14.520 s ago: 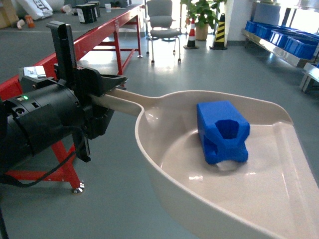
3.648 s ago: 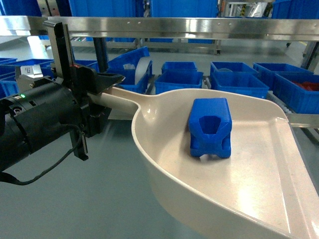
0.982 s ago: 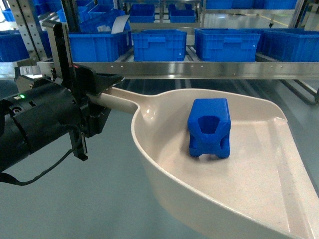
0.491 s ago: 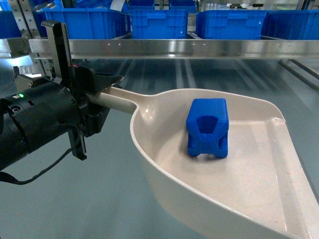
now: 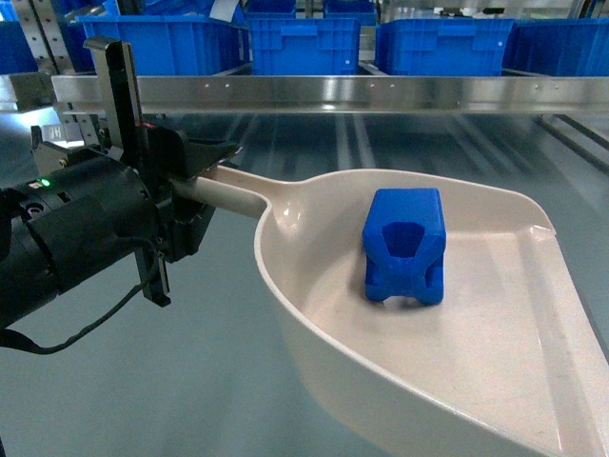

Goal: Place part in tray to right shelf

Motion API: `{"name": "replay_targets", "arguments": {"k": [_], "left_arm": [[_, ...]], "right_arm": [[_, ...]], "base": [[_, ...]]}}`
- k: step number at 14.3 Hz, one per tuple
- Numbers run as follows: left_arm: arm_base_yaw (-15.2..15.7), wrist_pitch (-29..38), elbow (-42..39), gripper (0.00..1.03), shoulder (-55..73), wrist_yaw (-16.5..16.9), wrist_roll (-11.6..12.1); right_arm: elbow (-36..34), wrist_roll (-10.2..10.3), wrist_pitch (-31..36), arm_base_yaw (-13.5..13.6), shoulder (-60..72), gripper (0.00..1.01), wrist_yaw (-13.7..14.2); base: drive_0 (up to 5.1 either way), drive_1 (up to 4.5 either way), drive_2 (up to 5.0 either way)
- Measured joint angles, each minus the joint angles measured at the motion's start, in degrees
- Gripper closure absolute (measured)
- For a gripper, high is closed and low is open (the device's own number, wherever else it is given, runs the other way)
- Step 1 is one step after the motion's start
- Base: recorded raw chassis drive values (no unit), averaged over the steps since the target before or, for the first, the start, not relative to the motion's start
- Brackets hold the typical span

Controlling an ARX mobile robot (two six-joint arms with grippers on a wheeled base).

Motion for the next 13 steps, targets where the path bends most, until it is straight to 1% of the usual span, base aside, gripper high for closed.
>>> {"name": "replay_targets", "arguments": {"k": [2, 7, 13], "left_arm": [[0.3, 0.0, 0.0, 0.91, 0.0, -0.4, 0.0], [0.1, 0.2, 0.0, 0.91, 0.0, 0.0, 0.0], [0.1, 0.1, 0.0, 0.91, 0.0, 0.0, 0.0]], "right_arm": [[0.0, 0.0, 0.0, 0.0, 0.0, 0.03, 0.0], [0.0, 0.0, 0.0, 0.0, 0.0, 0.03, 0.0], [0.0, 0.0, 0.1, 0.0, 0.0, 0.03, 0.0]], "base": [[0.0, 1.29, -1.3], [0.0, 1.29, -1.3], [3.3, 1.68, -4.9]]}}
